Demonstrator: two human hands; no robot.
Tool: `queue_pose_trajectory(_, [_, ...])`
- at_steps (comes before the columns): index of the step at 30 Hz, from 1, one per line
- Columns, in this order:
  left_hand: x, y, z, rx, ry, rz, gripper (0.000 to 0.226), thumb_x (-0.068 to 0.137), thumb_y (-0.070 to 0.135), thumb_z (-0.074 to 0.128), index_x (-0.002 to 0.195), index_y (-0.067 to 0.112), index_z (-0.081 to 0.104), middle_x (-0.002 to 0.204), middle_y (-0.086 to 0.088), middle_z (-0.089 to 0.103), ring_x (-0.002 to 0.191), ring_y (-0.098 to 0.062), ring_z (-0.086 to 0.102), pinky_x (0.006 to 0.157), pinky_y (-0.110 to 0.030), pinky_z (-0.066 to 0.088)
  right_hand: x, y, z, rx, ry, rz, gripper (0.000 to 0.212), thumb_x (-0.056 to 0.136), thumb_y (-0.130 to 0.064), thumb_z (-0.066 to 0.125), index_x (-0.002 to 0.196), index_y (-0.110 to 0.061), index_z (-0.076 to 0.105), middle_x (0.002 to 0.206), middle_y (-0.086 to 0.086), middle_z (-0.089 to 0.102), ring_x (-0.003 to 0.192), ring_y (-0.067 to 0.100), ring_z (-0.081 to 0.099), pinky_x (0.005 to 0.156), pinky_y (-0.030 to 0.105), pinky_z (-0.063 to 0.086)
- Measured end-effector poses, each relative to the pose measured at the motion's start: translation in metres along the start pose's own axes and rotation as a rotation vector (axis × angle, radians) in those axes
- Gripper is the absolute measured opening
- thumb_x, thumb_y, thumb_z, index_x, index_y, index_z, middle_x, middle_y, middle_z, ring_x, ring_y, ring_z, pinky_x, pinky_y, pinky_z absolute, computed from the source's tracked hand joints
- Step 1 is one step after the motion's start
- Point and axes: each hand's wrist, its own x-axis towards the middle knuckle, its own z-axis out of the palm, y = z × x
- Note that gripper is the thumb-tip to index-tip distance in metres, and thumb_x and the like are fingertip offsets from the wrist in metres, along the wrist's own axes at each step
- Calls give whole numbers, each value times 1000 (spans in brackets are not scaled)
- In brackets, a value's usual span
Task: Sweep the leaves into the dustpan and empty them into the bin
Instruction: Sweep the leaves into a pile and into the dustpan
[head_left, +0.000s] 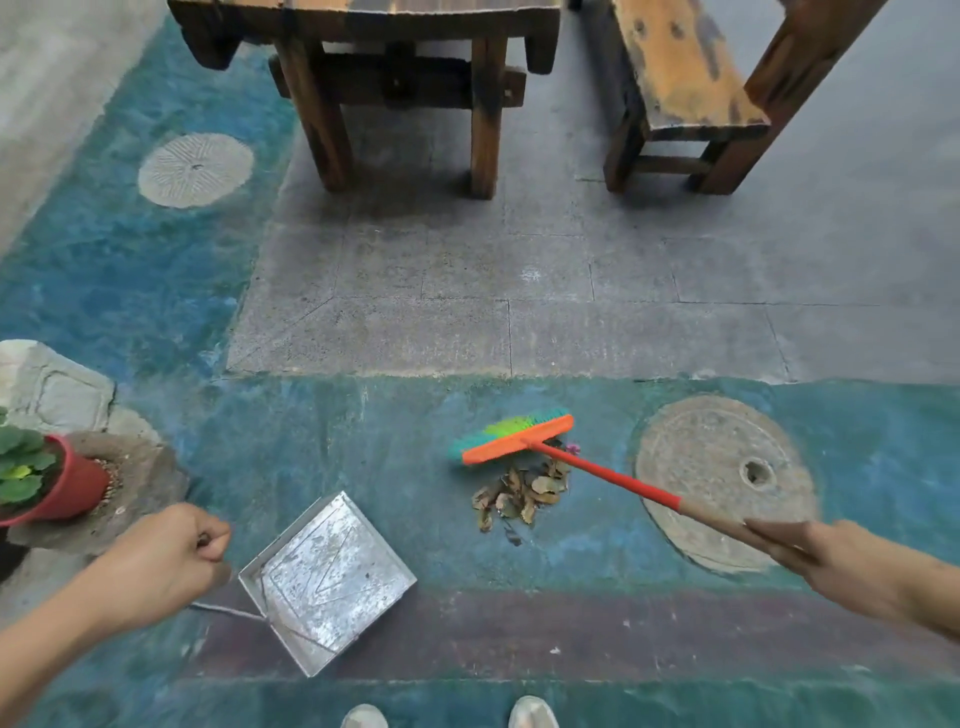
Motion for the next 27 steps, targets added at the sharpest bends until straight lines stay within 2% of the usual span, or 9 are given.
queue_pose_trajectory(2, [13, 7, -3, -6, -16, 11, 44, 61, 12, 75, 58, 14, 30, 51, 0, 24, 54, -14, 19, 50, -29, 25, -5, -12, 10, 113, 44, 77, 47, 101, -44, 38, 148, -39, 37, 145, -14, 50, 130, 15, 52, 98, 20, 40])
queue_pose_trajectory(5, [34, 22, -5, -32, -19, 53, 46, 64, 6, 74, 58, 13, 29, 50, 1, 24, 51, -13, 18, 46, -26, 20, 16, -50, 27, 266, 100, 190, 45, 102, -34, 38, 147, -30, 41, 137, -1, 60, 115, 23, 62, 93, 29, 46])
queue_pose_trajectory(8, [55, 38, 0, -44, -34, 92, 45, 66, 3, 69, 52, 15, 27, 47, 3, 21, 53, -16, 18, 45, -25, 21, 39, -98, 41, 412, 139, 299, 35, 100, -19, 39, 131, -15, 54, 111, 15, 69, 93, 32, 67, 81, 33, 50])
queue_pose_trajectory(11, [78, 45, 14, 19, -80, 181, 44, 64, 2, 66, 47, 16, 28, 46, 2, 21, 57, -19, 18, 48, -31, 21, 39, -158, 69, 517, 78, 396, 31, 96, -12, 38, 120, -8, 57, 104, 20, 70, 92, 36, 68, 76, 32, 51])
queue_pose_trajectory(13, [87, 51, 27, 7, -98, 239, 42, 64, 2, 65, 48, 15, 29, 47, 2, 21, 58, -19, 17, 50, -32, 21, 30, -191, 85, 585, 16, 439, 31, 92, -9, 36, 117, -12, 55, 90, 16, 71, 69, 32, 70, 58, 30, 54])
queue_pose_trajectory(15, [93, 53, 37, 29, -111, 307, 43, 64, 1, 64, 49, 14, 27, 47, 1, 21, 58, -19, 17, 52, -31, 23, 13, -213, 96, 737, -43, 446, 32, 89, -3, 35, 112, -11, 56, 63, 10, 64, 36, 22, 58, 36, 26, 46])
queue_pose_trajectory(16, [95, 52, 42, 54, -119, 336, 44, 64, 1, 64, 49, 14, 26, 47, 1, 20, 58, -19, 17, 52, -32, 24, 2, -217, 98, 817, -54, 445, 34, 87, 0, 35, 111, -9, 57, 53, 8, 58, 29, 20, 51, 32, 24, 41])
queue_pose_trajectory(22, [95, 57, 62, 13, -98, 388, 45, 64, -3, 61, 53, 15, 21, 53, 1, 18, 58, -20, 18, 53, -30, 25, -54, -198, 90, 1219, 30, 542, 39, 98, -15, 33, 131, -22, 53, 56, 9, 44, 31, 16, 35, 32, 19, 32])
queue_pose_trajectory(27, [103, 67, 79, -30, -51, 368, 39, 62, -4, 53, 53, 15, 21, 56, -1, 18, 64, -22, 17, 54, -31, 23, -28, -188, 82, 1154, 70, 538, 38, 97, -10, 30, 125, -14, 53, 52, 10, 48, 31, 19, 39, 35, 22, 35])
